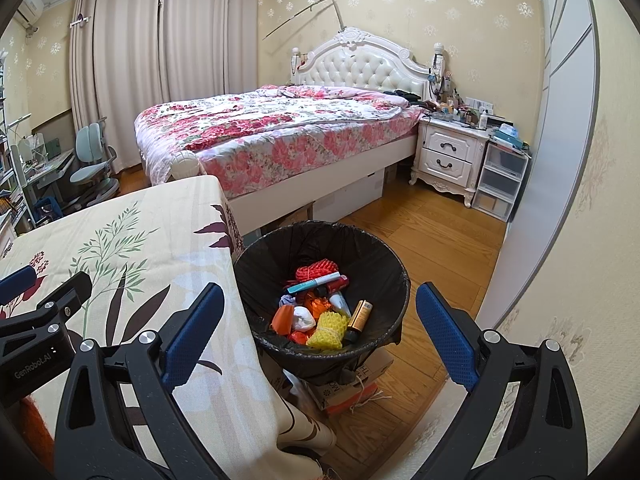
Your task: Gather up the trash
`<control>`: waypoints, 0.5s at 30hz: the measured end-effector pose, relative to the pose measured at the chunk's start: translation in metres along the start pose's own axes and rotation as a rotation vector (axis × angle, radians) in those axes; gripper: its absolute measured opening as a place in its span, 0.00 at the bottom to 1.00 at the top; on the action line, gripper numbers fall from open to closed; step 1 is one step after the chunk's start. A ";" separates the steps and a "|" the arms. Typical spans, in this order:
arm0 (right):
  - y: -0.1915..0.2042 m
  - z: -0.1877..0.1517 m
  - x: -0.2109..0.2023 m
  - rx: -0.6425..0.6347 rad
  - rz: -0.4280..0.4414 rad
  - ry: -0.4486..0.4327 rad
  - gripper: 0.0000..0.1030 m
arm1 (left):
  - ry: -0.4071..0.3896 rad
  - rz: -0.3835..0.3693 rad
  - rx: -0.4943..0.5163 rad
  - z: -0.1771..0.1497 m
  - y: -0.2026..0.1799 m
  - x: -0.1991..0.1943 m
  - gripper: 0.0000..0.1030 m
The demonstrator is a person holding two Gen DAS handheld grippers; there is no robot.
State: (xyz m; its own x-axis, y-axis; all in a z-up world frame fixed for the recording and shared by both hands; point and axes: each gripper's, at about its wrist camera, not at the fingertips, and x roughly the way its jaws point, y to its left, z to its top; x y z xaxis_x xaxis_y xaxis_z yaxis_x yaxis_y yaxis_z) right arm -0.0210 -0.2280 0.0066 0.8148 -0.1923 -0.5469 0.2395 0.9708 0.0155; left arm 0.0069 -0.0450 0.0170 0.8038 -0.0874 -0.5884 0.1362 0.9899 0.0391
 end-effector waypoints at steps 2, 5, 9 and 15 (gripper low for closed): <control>0.001 0.000 0.000 0.000 0.000 0.001 0.92 | 0.002 -0.003 -0.002 -0.001 -0.001 -0.001 0.89; 0.000 0.000 0.000 0.000 0.000 0.000 0.92 | 0.004 -0.006 -0.005 -0.003 -0.001 -0.003 0.89; 0.001 0.000 0.000 0.000 -0.001 0.000 0.92 | 0.007 -0.012 -0.005 -0.004 -0.003 -0.003 0.89; 0.001 0.000 0.000 0.000 -0.002 0.000 0.92 | 0.008 -0.019 -0.007 -0.003 -0.004 -0.003 0.89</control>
State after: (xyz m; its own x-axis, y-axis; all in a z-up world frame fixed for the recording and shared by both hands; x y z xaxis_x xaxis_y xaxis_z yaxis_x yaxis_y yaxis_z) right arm -0.0208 -0.2269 0.0069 0.8146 -0.1943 -0.5465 0.2412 0.9704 0.0145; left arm 0.0019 -0.0482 0.0158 0.7964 -0.1055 -0.5955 0.1475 0.9888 0.0221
